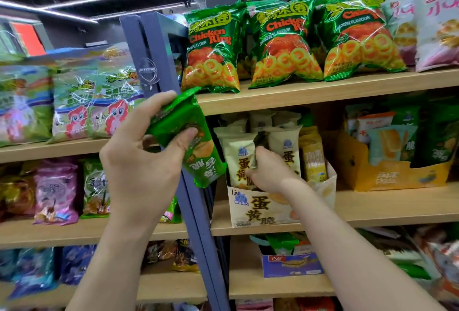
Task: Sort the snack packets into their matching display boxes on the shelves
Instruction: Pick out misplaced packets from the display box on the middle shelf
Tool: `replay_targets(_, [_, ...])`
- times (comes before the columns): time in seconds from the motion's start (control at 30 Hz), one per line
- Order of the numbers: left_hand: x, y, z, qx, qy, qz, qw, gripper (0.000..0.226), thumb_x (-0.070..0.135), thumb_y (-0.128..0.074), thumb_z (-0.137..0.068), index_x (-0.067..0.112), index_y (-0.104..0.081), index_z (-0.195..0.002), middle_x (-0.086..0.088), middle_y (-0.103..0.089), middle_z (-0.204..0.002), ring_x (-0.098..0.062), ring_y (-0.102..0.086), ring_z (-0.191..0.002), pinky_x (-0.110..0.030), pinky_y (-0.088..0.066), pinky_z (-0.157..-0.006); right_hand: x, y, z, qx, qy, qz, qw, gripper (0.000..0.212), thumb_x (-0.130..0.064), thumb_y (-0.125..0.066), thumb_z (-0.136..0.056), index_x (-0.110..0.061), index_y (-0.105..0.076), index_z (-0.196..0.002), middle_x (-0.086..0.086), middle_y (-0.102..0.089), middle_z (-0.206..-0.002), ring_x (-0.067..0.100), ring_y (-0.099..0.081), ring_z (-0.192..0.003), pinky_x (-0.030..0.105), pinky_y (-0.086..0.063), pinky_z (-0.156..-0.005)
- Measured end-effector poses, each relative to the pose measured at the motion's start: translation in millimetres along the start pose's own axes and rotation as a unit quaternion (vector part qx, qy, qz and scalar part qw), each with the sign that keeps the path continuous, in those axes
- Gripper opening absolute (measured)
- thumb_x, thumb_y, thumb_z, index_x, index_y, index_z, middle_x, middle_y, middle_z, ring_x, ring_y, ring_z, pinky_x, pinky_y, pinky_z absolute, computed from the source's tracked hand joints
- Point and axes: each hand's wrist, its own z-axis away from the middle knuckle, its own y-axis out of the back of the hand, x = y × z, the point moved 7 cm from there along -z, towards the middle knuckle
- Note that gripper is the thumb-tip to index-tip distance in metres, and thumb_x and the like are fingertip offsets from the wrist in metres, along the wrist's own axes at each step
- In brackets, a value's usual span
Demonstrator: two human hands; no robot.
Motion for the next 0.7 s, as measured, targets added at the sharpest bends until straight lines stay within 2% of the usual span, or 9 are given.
replay_targets(0.13, [11.0, 3.1, -3.1, 0.006, -0.023, 0.029, 0.999, 0.046, 0.011, -0.076, -0.082, 0.016, -0.057, -0.123, 0.015, -0.061, -0.113, -0.006, -0.065, -0.104, -0.020, -0.054, -0.083, 0.3, -7.3, -0.7, -0.023, -0.005, 0.045, 0.999, 0.011, -0.013, -0.050, -0.097, -0.019, -0.051, -0.107, 0.006, -0.062, -0.115, 0.026, -0.058, -0.105, 0.041, -0.050, -0.087])
replay_targets(0.23, [16.1, -3.3, -5.7, -0.006, -0.033, 0.062, 0.998, 0.043, 0.011, -0.073, -0.085, 0.015, -0.054, -0.124, 0.014, -0.062, -0.113, -0.009, -0.065, -0.104, -0.023, -0.055, -0.080, -2.0, -0.9, 7.9, -0.021, -0.004, 0.044, 0.999, 0.031, -0.016, -0.042, -0.102, -0.015, -0.046, -0.133, 0.008, -0.058, -0.128, 0.030, -0.054, -0.120, 0.039, -0.045, -0.094])
replay_targets(0.33, [15.4, -13.1, -10.3, -0.009, -0.033, 0.085, 0.996, 0.040, 0.010, -0.070, -0.087, 0.016, -0.050, -0.121, 0.015, -0.059, -0.107, 0.000, -0.062, -0.100, -0.014, -0.052, -0.075, 16.2, 36.5, 29.7, 0.134, -0.010, -0.174, 0.975, 0.037, -0.024, -0.037, -0.107, -0.020, -0.048, -0.142, -0.003, -0.067, -0.118, 0.021, -0.059, -0.118, 0.034, -0.044, -0.098])
replay_targets(0.4, [11.5, -24.5, -12.8, -0.021, -0.018, 0.101, 0.995, 0.040, 0.008, -0.069, -0.087, 0.015, -0.050, -0.121, 0.015, -0.058, -0.106, 0.004, -0.061, -0.096, -0.008, -0.049, -0.073, 31.6, 51.5, 47.5, 0.137, -0.007, -0.357, 0.924, 0.033, -0.030, -0.038, -0.106, -0.024, -0.056, -0.134, -0.007, -0.074, -0.107, 0.010, -0.066, -0.106, 0.038, -0.048, -0.102])
replay_targets(0.43, [10.1, -31.2, -12.8, -0.030, -0.009, 0.106, 0.994, 0.040, 0.008, -0.069, -0.087, 0.014, -0.051, -0.121, 0.015, -0.058, -0.107, 0.005, -0.061, -0.096, -0.007, -0.048, -0.073, 31.3, 57.3, 56.8, 0.106, 0.023, -0.377, 0.920, 0.036, -0.041, -0.040, -0.103, -0.027, -0.057, -0.132, -0.008, -0.073, -0.110, 0.005, -0.065, -0.108, 0.037, -0.047, -0.104])
replay_targets(0.5, [9.7, -46.7, -12.2, -0.048, 0.001, 0.130, 0.990, 0.040, 0.008, -0.070, -0.086, 0.015, -0.052, -0.122, 0.011, -0.060, -0.109, 0.004, -0.062, -0.097, -0.008, -0.048, -0.077, 17.5, 61.9, 71.6, 0.031, 0.099, -0.316, 0.943, 0.057, -0.063, -0.046, -0.088, -0.037, -0.049, -0.138, -0.015, -0.063, -0.127, -0.003, -0.056, -0.120, 0.023, -0.045, -0.104])
replay_targets(0.57, [14.0, -65.7, -9.1, -0.065, 0.021, 0.158, 0.985, 0.040, 0.009, -0.071, -0.085, 0.019, -0.054, -0.119, 0.012, -0.062, -0.109, 0.002, -0.063, -0.099, -0.012, -0.049, -0.080, -1.0, 62.3, 81.8, 0.018, 0.140, -0.221, 0.965, 0.083, -0.067, -0.062, -0.074, -0.051, -0.025, -0.146, -0.021, -0.049, -0.138, -0.003, -0.049, -0.126, 0.012, -0.044, -0.097])
replay_targets(0.63, [19.1, -87.9, -2.9, -0.088, 0.066, 0.200, 0.973, 0.039, 0.010, -0.072, -0.083, 0.026, -0.054, -0.113, 0.013, -0.063, -0.106, 0.000, -0.064, -0.098, -0.015, -0.052, -0.079, -7.1, 69.1, 87.3, 0.117, 0.164, -0.135, 0.970, 0.105, -0.053, -0.078, -0.070, -0.055, -0.008, -0.148, -0.022, -0.050, -0.134, -0.002, -0.054, -0.119, 0.017, -0.045, -0.094])
replay_targets(0.7, [13.7, -113.6, 7.9, -0.131, 0.158, 0.316, 0.926, 0.036, 0.014, -0.070, -0.082, 0.028, -0.053, -0.111, 0.005, -0.064, -0.109, -0.008, -0.067, -0.099, -0.026, -0.057, -0.077, 3.0, 84.2, 95.4, 0.249, 0.157, -0.110, 0.949, 0.096, -0.034, -0.083, -0.074, -0.045, -0.021, -0.147, -0.023, -0.058, -0.117, -0.006, -0.059, -0.103, 0.011, -0.048, -0.083])
